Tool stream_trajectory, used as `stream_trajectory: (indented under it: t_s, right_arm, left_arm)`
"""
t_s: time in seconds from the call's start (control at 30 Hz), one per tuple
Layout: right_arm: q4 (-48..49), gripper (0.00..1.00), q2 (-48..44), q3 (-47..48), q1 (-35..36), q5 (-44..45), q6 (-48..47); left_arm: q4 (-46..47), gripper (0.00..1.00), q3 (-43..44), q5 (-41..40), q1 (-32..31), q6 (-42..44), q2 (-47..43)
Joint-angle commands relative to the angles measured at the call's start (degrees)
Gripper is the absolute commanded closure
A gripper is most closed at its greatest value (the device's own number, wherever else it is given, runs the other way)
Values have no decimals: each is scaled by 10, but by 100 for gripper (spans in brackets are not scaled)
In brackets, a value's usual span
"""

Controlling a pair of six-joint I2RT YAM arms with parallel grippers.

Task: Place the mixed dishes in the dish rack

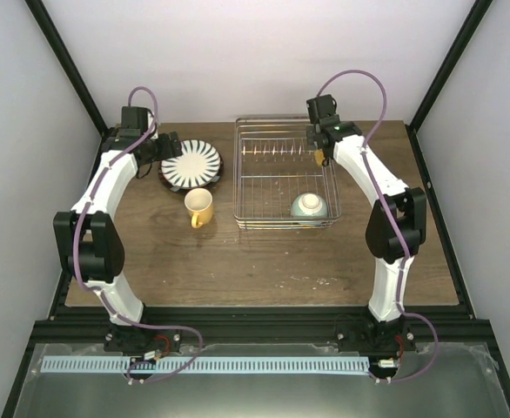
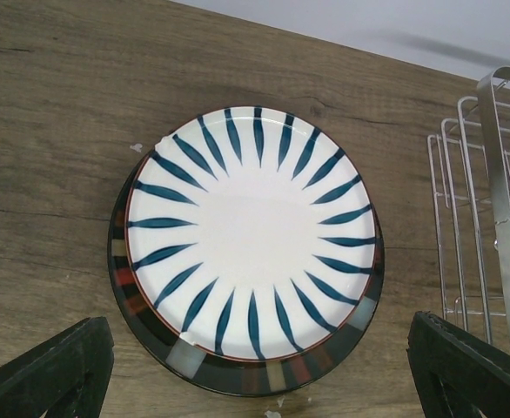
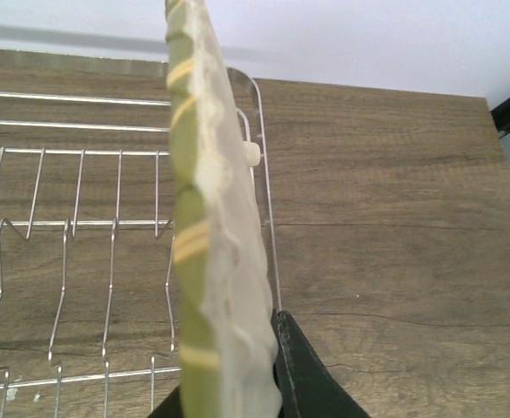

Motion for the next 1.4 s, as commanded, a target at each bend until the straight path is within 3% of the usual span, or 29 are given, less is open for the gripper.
stream_trajectory:
  t_s: [0.0, 0.47, 0.7, 1.03, 1.2, 1.37]
  right_arm:
    - [19, 99, 19, 27, 0, -12, 20]
    - [28, 98, 58, 29, 3, -7, 35]
    - [12, 74, 60, 24, 4, -14, 48]
    - [-29, 66, 52, 46, 9, 0, 61]
    - [-69, 60, 31, 96, 9, 57, 45]
    - [-77, 49, -1, 152, 9, 133, -4]
  left_arm:
    - [-1, 6, 2, 5, -1, 6, 10]
    - [-10, 6, 6, 5, -2, 13, 13]
    - [-11, 6, 10, 8, -2, 15, 18]
    - [-12, 6, 14, 13, -1, 17, 24]
    - [-15, 6, 9, -7, -2, 19, 25]
    - [-23, 5, -14, -76, 6, 5, 22]
